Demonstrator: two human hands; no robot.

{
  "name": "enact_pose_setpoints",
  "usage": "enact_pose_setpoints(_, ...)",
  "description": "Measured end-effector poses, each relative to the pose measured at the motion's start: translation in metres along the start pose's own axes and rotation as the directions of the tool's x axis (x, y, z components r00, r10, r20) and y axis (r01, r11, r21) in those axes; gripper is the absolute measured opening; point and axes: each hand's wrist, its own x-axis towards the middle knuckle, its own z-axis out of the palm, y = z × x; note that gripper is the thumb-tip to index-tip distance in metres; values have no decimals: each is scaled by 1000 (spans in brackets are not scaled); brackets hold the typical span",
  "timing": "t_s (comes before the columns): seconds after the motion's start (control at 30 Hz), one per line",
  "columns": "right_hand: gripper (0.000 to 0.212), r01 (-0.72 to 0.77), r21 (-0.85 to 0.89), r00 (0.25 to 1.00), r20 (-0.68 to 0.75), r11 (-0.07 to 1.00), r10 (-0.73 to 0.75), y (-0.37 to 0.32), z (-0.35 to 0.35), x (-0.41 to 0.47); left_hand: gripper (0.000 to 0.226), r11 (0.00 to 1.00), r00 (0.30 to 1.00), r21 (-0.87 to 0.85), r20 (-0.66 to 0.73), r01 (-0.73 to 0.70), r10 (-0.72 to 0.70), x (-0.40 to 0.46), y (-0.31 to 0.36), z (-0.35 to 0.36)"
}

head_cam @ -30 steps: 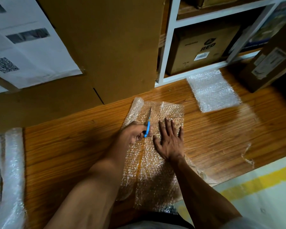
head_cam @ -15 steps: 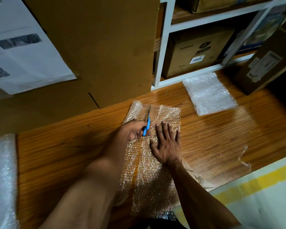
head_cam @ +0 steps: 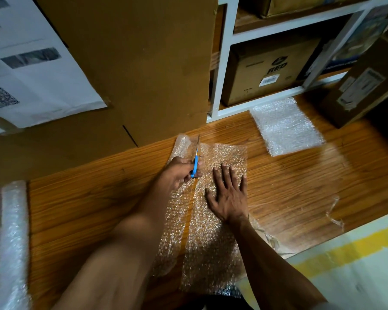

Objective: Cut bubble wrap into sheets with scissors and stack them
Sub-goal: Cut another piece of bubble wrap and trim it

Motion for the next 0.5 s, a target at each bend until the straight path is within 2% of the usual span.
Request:
enact_pose_setpoints(0.1,79,3,-14,1000,11,1000,-3,0,1,-1,18,998,999,50,-30,-31,33,-7,-6,-6)
enact_pose_setpoints(0.27,80,11,-16,999,33,1000,-10,1,-2,-2,18,954,984,300,-166,-18,71,-21,-26,-18)
enact_pose_setpoints(0.33,81,17,-9,999,37,1000,-16,2,-3,-2,23,888,972,458,-219,27,84,-26,-35,-25)
enact_pose_setpoints(0.4,80,24,1,999,44,1000,-24,2,-5,-4,40,750,950,653,-290,105,119,-33,-43,-30)
enact_pose_setpoints(0.43,80,29,7,998,51,1000,-30,3,-5,-5,50,695,935,706,-324,138,144,-38,-46,-31)
enact_pose_setpoints(0.5,80,48,20,997,65,999,-49,4,-6,-5,60,651,892,732,-412,200,189,-44,-50,-31)
